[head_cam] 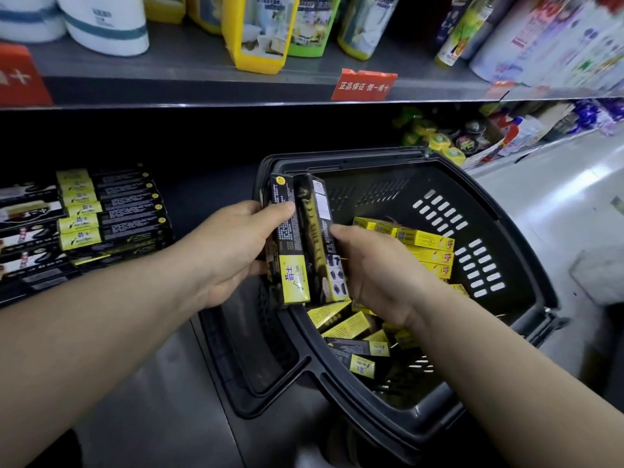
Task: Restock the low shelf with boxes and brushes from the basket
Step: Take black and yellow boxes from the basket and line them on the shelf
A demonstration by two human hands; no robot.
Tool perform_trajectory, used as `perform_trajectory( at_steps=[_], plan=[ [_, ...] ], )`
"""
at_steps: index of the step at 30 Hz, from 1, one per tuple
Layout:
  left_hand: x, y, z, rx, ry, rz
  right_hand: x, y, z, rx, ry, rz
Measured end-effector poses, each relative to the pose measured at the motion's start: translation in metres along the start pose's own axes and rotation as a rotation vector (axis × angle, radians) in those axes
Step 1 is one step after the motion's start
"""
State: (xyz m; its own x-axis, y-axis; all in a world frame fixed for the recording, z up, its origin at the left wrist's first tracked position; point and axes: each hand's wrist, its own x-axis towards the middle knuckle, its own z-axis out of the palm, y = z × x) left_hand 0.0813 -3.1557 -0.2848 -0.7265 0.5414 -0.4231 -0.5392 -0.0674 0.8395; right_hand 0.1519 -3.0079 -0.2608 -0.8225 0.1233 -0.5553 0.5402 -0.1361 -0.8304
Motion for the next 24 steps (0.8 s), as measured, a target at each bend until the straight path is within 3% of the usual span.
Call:
perform_trajectory(
  at_steps=[4,9,14,21,24],
  plan=[
    [-0.001,0.002,0.001,0.004,-0.043,0.022,0.002,0.0,-0.004,-0.099,-0.048,-0.058],
    [0.001,0.004,0.0,-0.028,-0.047,0.015,0.003,-0.006,-0.014,0.17,-0.037,-0.003],
    [-0.001,0.002,0.001,-0.013,-0.137,0.039,0.009,0.0,-0.009,0.05,-0.019,-0.045],
    [0.0,0.004,0.002,-0.106,-0.052,0.016,0.008,-0.001,-0.008,0.298,-0.027,0.055],
    [-0.002,0.004,0.004,-0.127,-0.052,-0.009,0.009,0.002,-0.003,0.252,-0.053,0.031]
  ],
)
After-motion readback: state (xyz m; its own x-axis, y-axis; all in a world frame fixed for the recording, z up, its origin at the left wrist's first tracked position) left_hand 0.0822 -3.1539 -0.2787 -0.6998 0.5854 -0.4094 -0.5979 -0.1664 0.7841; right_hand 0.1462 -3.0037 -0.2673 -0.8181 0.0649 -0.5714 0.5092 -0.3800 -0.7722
